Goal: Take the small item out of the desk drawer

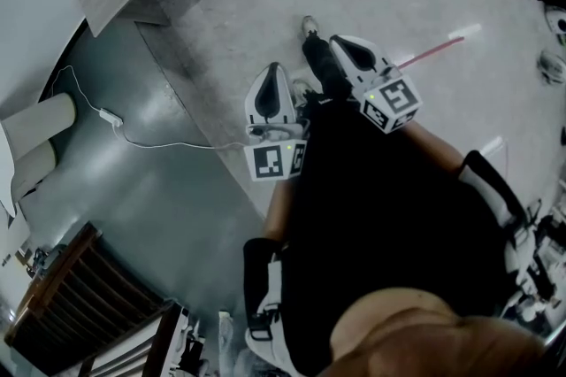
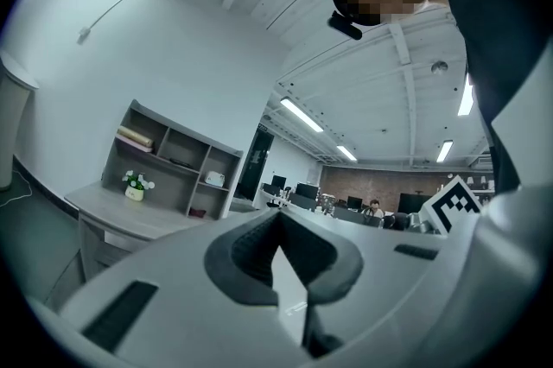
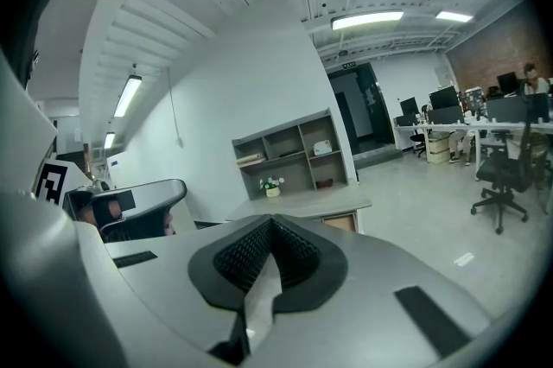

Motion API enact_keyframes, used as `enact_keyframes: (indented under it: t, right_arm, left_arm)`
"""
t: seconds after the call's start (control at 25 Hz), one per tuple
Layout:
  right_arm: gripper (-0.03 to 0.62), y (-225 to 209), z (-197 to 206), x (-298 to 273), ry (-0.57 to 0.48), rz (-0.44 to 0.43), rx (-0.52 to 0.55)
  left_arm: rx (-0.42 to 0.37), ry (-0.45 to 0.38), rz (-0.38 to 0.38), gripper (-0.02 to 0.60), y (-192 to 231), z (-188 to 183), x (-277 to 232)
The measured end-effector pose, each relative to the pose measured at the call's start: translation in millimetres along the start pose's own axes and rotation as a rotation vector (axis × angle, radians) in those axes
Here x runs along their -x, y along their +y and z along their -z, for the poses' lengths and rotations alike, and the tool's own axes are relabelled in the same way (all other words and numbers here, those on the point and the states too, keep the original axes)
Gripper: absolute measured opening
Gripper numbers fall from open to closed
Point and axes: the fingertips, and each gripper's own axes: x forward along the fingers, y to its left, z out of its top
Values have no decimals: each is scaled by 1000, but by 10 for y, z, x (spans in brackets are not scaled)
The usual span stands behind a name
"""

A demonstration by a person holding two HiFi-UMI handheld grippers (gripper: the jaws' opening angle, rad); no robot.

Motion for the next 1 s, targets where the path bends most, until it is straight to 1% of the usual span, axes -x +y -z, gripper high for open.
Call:
enact_keyframes:
  t: [0.16,0.44,0.68,0.84,1.0]
  right_arm:
    - [-2,-167,-152,-308,-6,-2,3]
    - [-2,-613,-454,-1017,3,-20,4]
    - [-2,-1061,-712,-1626,30,-45,14]
    - [-2,-1411,-804,-2006,59,-56,23]
    - [-2,-1718,-861,-2332,94,-66,30]
  left_arm:
    - [-7,2,-5,-3,163,-78,-283]
    - [-12,-3,-24,-3,506,-244,-1015]
    - [-17,0,-63,-3,747,-381,-1681]
    - [-19,4,-90,-3,876,-426,-2143]
    - [-16,-12,-115,-3,981,-502,-2501]
